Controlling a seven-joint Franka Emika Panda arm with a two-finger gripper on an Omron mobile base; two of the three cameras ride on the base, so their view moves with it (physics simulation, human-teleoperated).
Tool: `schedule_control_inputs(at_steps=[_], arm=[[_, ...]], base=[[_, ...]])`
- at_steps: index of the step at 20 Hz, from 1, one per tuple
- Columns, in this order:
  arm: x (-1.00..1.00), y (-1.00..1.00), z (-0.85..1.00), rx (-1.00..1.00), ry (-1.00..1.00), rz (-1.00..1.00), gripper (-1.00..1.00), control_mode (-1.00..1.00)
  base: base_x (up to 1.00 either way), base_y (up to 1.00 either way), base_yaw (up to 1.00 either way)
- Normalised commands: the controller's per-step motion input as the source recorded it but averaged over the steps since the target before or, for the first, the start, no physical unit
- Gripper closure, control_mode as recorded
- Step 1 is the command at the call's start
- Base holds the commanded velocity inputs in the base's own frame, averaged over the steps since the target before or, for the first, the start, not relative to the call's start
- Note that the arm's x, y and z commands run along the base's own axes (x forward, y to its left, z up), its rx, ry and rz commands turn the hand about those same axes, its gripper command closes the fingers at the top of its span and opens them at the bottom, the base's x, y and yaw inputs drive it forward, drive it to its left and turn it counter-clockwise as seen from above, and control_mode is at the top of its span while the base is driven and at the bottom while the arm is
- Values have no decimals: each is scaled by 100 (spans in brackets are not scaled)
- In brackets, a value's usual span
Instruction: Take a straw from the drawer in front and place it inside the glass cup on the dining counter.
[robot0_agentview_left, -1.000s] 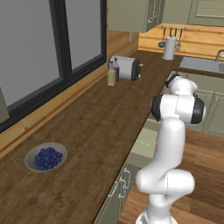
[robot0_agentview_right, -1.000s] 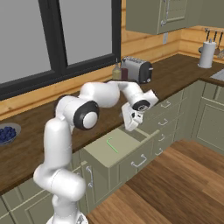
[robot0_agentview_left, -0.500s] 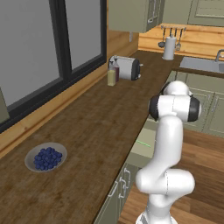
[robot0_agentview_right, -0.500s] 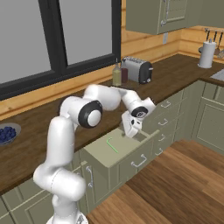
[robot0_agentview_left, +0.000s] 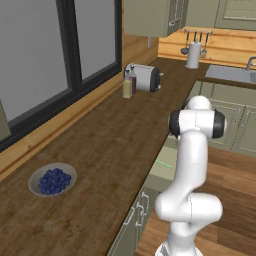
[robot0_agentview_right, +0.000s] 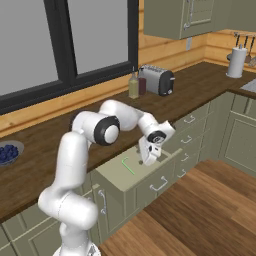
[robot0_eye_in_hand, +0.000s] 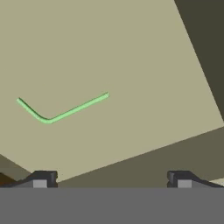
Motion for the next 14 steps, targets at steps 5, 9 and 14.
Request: schedule_control_inputs(at_steps=[5,9,14], arm=[[-3,-6,-42,-5,1,0,-100,-100],[-17,-25,-35,-4,3,3,-100,-100],[-28,-39,-34,-3,4,7,-100,-100]], base=[[0,0,0],[0,0,0],[0,0,0]])
